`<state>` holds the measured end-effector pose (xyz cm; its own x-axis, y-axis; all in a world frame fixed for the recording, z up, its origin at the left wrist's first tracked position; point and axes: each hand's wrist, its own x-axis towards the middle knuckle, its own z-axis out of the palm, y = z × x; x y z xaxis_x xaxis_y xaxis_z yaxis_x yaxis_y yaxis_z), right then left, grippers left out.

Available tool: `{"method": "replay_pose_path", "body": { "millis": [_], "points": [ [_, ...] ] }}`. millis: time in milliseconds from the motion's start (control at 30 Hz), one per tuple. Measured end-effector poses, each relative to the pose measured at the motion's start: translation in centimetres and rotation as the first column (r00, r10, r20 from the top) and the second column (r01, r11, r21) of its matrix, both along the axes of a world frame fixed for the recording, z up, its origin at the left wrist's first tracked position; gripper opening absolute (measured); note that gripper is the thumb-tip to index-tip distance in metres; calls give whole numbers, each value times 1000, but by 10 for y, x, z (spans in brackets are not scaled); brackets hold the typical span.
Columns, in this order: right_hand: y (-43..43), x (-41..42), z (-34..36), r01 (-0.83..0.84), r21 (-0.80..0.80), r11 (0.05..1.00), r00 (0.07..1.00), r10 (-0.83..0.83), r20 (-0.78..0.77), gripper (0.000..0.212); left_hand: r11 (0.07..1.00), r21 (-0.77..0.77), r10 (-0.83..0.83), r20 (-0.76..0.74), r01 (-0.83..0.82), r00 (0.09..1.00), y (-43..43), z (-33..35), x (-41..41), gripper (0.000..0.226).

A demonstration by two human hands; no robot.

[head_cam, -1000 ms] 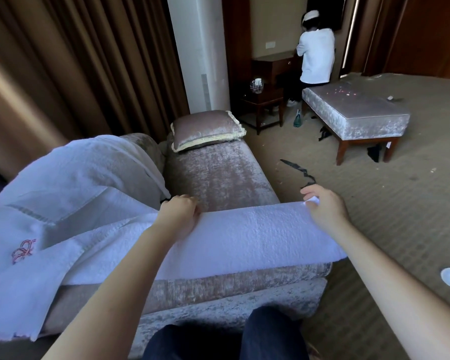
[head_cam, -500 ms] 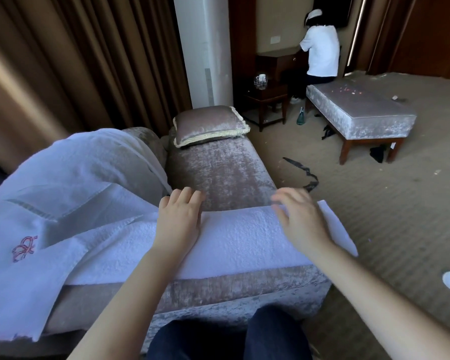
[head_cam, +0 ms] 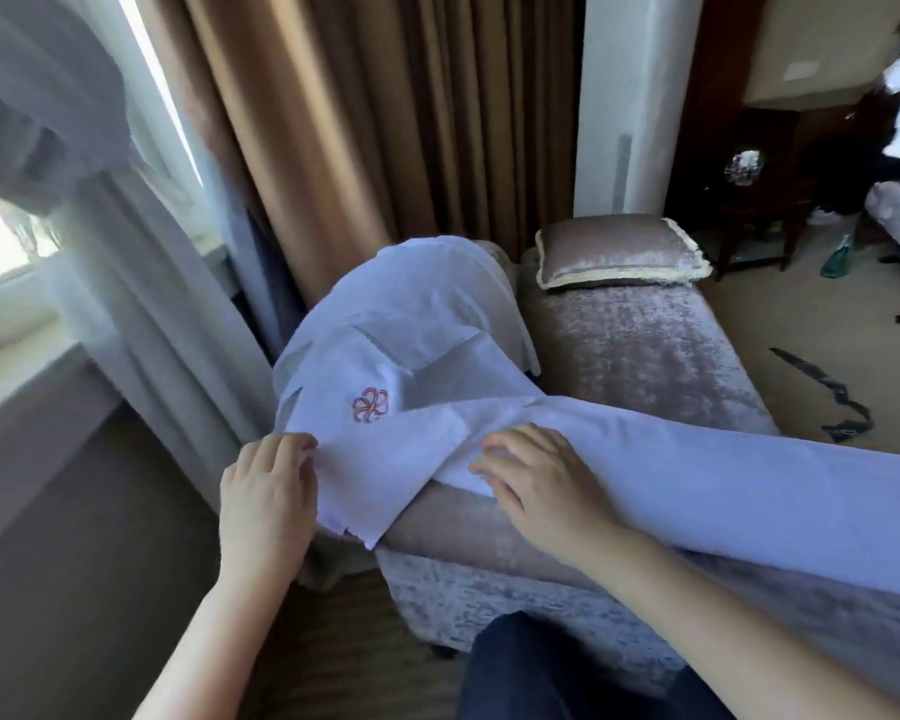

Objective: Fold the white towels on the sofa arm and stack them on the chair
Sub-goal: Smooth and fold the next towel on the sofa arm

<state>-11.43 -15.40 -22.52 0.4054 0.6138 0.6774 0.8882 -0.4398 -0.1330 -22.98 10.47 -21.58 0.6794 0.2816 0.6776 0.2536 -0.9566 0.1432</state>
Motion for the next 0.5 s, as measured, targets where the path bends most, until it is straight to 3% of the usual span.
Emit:
{"method": "replay_pose_path", "body": {
  "millis": [100, 233, 400, 500],
  "points": [
    [32, -9, -3, -94, -43, 995, 995, 93, -28, 23, 999, -50, 17, -92, -22, 996, 31, -19, -18, 41],
    [49, -7, 5, -70, -48, 996, 998, 69, -5, 26, 969, -244, -46, -63, 29, 997, 47, -28, -19, 52],
    [52, -7, 16, -27, 5, 1000, 993, 27, 116, 14, 951, -290, -107, 19, 108, 994, 52, -23, -14, 40],
    [59, -7, 19, 13, -69, 998, 990, -3, 140, 27, 941, -287, -159, 94, 179, 983, 53, -21, -3, 41]
  ]
}}
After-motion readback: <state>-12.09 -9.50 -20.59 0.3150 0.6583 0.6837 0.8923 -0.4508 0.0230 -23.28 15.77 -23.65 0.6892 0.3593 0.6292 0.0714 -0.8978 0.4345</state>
